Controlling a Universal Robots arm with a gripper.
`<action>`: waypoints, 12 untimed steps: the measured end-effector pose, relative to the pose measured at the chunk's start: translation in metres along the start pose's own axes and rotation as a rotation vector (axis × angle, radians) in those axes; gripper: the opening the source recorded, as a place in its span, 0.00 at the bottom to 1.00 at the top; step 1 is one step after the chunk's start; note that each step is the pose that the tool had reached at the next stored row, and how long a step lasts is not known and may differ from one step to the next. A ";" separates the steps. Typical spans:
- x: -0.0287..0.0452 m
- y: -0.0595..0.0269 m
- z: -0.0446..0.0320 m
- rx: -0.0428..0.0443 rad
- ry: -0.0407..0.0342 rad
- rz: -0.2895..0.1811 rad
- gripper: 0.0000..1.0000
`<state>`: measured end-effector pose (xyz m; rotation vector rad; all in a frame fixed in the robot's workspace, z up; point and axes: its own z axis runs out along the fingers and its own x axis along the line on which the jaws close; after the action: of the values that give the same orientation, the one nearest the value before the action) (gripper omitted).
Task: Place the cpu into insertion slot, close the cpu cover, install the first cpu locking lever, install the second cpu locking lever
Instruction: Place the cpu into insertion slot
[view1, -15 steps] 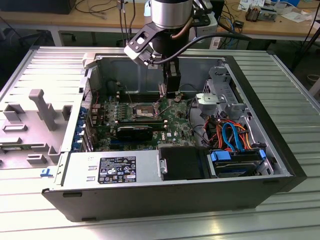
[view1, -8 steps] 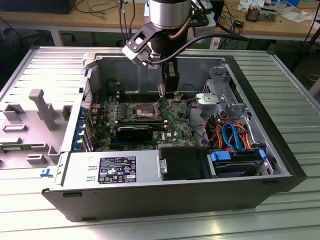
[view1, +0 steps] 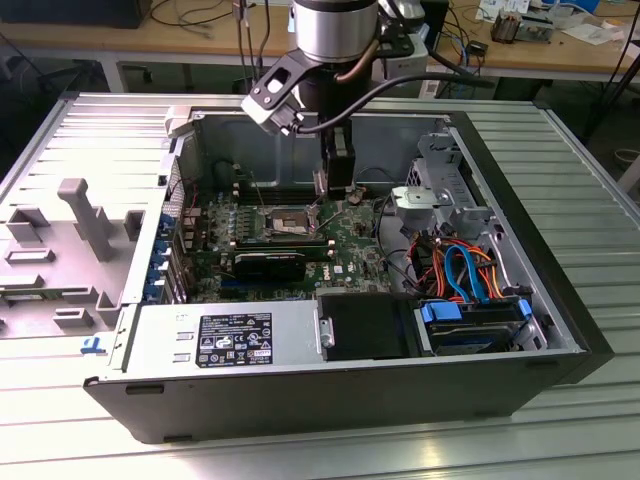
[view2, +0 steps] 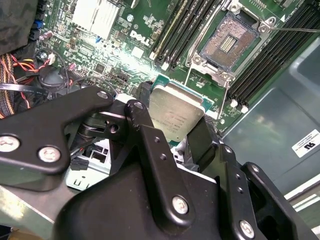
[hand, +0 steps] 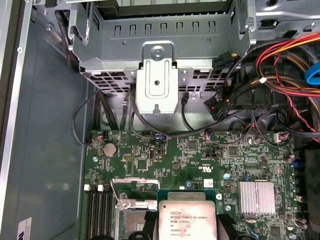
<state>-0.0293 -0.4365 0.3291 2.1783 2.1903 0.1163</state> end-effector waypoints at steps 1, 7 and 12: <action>-0.0004 -0.0002 0.0021 0.0000 0.0001 0.000 0.55; -0.0006 -0.0003 0.0029 0.0000 0.0000 0.000 0.55; -0.0007 -0.0008 0.0040 0.0000 0.0000 0.000 0.55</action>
<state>-0.0297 -0.4370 0.3250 2.1784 2.1903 0.1164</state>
